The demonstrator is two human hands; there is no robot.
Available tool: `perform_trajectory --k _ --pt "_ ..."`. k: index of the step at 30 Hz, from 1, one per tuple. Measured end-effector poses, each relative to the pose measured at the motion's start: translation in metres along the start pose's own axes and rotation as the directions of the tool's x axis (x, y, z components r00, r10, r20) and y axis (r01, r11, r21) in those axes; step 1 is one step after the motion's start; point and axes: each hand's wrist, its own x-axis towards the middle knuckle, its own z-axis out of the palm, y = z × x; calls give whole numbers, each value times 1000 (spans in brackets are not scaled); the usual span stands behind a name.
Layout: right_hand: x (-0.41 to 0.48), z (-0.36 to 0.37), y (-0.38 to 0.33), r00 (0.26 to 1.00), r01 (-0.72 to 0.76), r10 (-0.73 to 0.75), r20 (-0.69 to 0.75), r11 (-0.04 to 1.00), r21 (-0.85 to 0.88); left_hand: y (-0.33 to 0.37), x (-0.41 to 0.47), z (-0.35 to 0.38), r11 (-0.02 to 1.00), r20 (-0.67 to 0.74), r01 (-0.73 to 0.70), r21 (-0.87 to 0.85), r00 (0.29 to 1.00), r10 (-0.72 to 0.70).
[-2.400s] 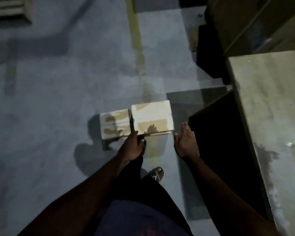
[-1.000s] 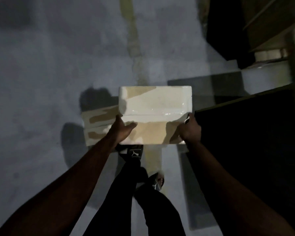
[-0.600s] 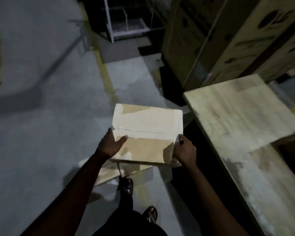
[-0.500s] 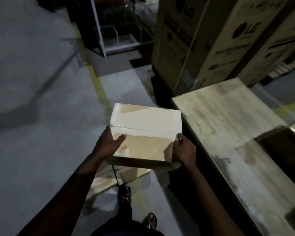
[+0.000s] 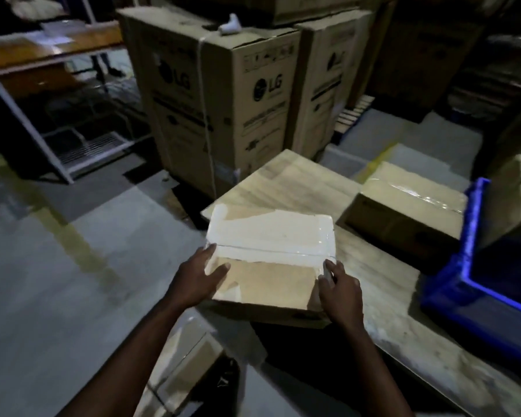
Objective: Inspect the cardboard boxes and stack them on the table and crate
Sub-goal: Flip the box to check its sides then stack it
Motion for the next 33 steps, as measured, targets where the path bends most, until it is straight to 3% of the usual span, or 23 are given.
perform_trajectory --k 4,8,16,22,31,33 --pt "13 -12 24 982 -152 155 -112 988 31 26 50 35 987 116 -154 -50 980 158" --pt "27 -18 33 948 -285 288 -137 958 45 46 97 64 969 221 -235 -83 943 247" --pt "47 -18 44 892 -434 424 -158 901 -32 62 165 102 934 427 -348 -81 835 348" --pt "55 -21 55 880 -471 459 -119 875 -109 69 191 132 919 476 -383 -95 793 380" --pt "96 -23 84 886 -465 449 -119 858 -221 88 220 179 842 478 -526 119 774 415" --pt "95 -15 92 907 -418 378 -187 863 -285 90 222 185 725 412 -618 303 771 485"
